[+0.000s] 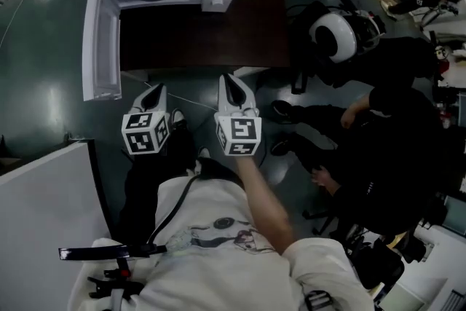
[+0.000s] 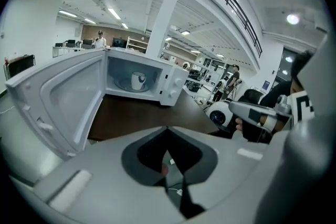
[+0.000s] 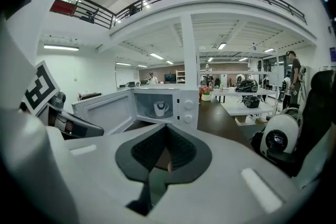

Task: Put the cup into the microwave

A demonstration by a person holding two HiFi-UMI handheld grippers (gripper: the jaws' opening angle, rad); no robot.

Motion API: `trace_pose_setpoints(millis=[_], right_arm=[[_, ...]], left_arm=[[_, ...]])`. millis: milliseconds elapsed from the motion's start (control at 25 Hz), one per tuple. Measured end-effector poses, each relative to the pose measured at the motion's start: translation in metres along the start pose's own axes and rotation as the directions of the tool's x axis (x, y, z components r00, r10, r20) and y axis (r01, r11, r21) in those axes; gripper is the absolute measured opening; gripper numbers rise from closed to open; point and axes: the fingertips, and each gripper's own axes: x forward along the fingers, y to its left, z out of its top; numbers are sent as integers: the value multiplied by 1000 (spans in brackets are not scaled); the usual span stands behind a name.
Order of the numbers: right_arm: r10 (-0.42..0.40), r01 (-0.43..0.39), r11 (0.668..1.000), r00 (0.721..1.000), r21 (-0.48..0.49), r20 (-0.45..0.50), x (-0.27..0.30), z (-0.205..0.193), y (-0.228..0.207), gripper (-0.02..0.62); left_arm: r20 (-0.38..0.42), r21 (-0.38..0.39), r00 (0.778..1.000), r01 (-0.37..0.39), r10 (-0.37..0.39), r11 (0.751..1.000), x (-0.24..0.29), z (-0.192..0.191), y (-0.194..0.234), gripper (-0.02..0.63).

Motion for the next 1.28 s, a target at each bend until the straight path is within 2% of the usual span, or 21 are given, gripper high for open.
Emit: trace_pose_setpoints(millis=[200, 320, 560, 760, 1000, 1280], right_arm=[[-5, 4, 1000, 999, 21, 41, -54, -11, 10, 2], [16, -17, 1000, 998, 22, 61, -85, -14, 20, 2], [50, -51, 999, 993, 5, 105, -140, -6, 37, 2], [69, -71, 997, 989, 14, 131, -176, 1, 57, 2], [76, -78, 997, 987, 3, 140, -203, -7, 99, 2], [71, -70, 997, 985, -9, 155, -245, -18, 148, 2]], left_arm=[[76, -9, 996, -48, 48, 999, -41, -21, -30, -2], [95, -7, 994, -53, 54, 999, -62, -38, -49, 0], [167, 37, 985, -42, 35, 998, -107, -31, -83, -2], [204, 73, 979, 7, -22, 997, -140, -29, -106, -1], [205, 97, 977, 35, -54, 995, -174, -54, -102, -1], [205, 85, 978, 19, -36, 996, -235, -92, -75, -2]])
